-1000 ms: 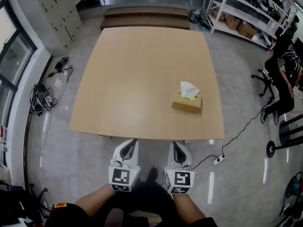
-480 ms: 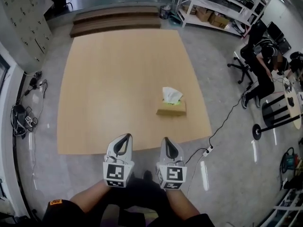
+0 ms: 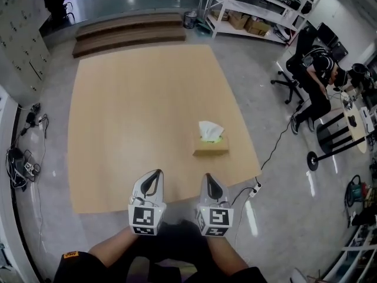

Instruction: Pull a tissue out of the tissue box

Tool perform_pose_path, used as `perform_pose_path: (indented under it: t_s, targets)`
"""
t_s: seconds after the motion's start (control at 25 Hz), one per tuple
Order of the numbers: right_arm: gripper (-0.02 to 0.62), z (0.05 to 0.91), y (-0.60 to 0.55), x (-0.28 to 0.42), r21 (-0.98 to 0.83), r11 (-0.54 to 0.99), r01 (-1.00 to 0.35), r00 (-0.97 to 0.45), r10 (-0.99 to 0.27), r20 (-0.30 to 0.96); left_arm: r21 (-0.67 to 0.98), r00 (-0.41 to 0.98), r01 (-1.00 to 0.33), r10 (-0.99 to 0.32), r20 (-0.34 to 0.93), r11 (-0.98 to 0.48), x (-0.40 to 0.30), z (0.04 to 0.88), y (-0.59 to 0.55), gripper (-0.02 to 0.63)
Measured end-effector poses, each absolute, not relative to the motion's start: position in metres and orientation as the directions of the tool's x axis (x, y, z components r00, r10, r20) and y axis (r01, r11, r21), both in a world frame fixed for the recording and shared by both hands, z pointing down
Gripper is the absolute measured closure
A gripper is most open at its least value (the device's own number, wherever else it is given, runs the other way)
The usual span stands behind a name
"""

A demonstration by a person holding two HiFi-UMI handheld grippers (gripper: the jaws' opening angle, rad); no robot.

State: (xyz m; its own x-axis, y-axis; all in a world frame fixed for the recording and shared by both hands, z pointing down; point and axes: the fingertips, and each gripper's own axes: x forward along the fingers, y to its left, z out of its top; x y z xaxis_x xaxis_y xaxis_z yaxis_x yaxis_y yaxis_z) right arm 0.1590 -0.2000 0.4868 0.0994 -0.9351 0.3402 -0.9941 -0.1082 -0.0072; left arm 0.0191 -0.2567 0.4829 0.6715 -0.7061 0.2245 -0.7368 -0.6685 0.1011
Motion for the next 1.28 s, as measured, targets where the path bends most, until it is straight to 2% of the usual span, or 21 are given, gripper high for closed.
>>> perform_pose_path:
  t_s: [0.36, 0.6, 1.08, 1.28]
  targets:
    - [0.603, 0.488, -0.233, 0.196, 0.009, -0.073, -0.997, 0.072, -0.944, 0.323, 0.074, 0.631, -0.773, -0.751, 0.197, -0.630, 0.044, 0.475, -0.282, 0.588]
    - [0.587, 0.503, -0.272, 0.224, 0.011, -0.007, -1.000, 0.011, -0.932, 0.362, 0.041, 0.589, -0.804, -0.787, 0.182, -0.593, 0.068, 0.466, -0.300, 0.588]
    - [0.489, 0.585, -0.338, 0.256, 0.042, 0.040, -0.998, -0.008, -0.810, 0.587, 0.013, 0.533, -0.836, -0.807, 0.253, -0.548, 0.093, 0.492, -0.336, 0.588]
    - [0.483, 0.610, -0.346, 0.250, 0.024, 0.037, -0.999, -0.012, -0.748, 0.664, -0.011, 0.524, -0.835, -0.800, 0.293, -0.551, 0.095, 0.510, -0.350, 0.588]
